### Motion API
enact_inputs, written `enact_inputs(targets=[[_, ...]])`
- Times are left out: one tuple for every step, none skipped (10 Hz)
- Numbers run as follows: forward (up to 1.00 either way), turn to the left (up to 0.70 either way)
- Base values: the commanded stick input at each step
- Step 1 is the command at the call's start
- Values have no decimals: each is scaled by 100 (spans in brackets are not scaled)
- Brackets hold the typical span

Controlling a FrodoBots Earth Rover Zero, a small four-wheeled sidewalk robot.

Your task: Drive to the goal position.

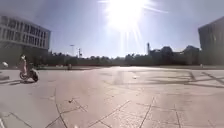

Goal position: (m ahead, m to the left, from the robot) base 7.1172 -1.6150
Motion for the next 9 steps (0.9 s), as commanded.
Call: enact_inputs(targets=[[69,0],[69,0],[69,0],[69,0],[69,0],[69,0],[69,0],[69,0],[69,0]])
